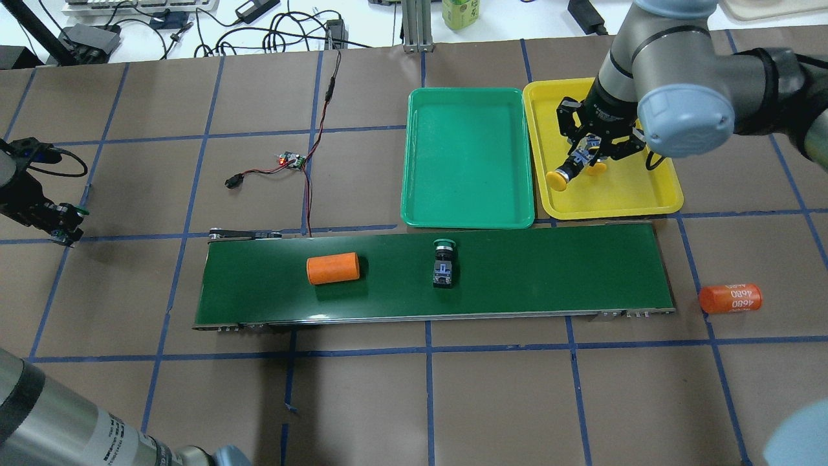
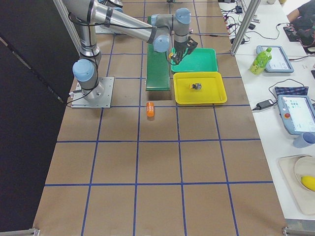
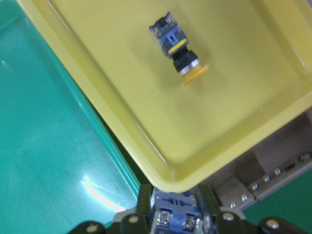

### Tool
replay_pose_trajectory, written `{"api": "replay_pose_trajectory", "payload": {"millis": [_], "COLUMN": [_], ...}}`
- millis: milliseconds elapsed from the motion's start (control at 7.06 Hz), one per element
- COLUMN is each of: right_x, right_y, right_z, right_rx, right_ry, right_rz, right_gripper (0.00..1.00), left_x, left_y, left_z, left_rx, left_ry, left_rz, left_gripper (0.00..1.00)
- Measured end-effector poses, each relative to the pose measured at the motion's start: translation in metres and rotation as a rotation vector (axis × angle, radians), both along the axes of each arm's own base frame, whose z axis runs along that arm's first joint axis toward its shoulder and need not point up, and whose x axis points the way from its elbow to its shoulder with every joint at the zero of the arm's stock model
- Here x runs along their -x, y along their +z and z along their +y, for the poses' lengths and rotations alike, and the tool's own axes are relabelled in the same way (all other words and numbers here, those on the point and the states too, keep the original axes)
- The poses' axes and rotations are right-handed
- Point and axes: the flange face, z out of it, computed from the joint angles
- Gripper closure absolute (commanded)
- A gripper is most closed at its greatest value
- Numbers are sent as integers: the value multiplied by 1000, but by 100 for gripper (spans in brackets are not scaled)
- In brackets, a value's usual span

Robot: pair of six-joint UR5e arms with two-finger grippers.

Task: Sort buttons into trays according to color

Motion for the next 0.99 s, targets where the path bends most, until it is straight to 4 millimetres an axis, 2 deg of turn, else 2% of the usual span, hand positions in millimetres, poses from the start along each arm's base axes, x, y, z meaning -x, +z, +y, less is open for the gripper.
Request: {"api": "replay_pose_trajectory", "payload": {"millis": [142, 283, 425, 708, 849, 991], "right_x": [26, 49, 67, 107, 114, 117], "right_y": [-10, -29, -46, -63, -68, -76], "right_z": [-31, -58, -73, -83, -84, -84], "right_rx": [6, 13, 20, 19, 14, 3], "right_ry": [71, 157, 244, 442, 507, 548], "right_rz": [14, 24, 34, 44, 45, 41], "right_gripper": [100, 100, 100, 100, 55, 1], "left_x": [33, 81, 128, 217, 259, 301], "left_y": [25, 48, 63, 75, 78, 80], "left_z": [4, 13, 30, 73, 82, 86], "left_rx": [1, 5, 9, 20, 30, 36], "left_ry": [32, 46, 46, 104, 141, 166], "left_rz": [25, 34, 37, 49, 42, 31], "left_gripper": [100, 100, 100, 100, 100, 100]}}
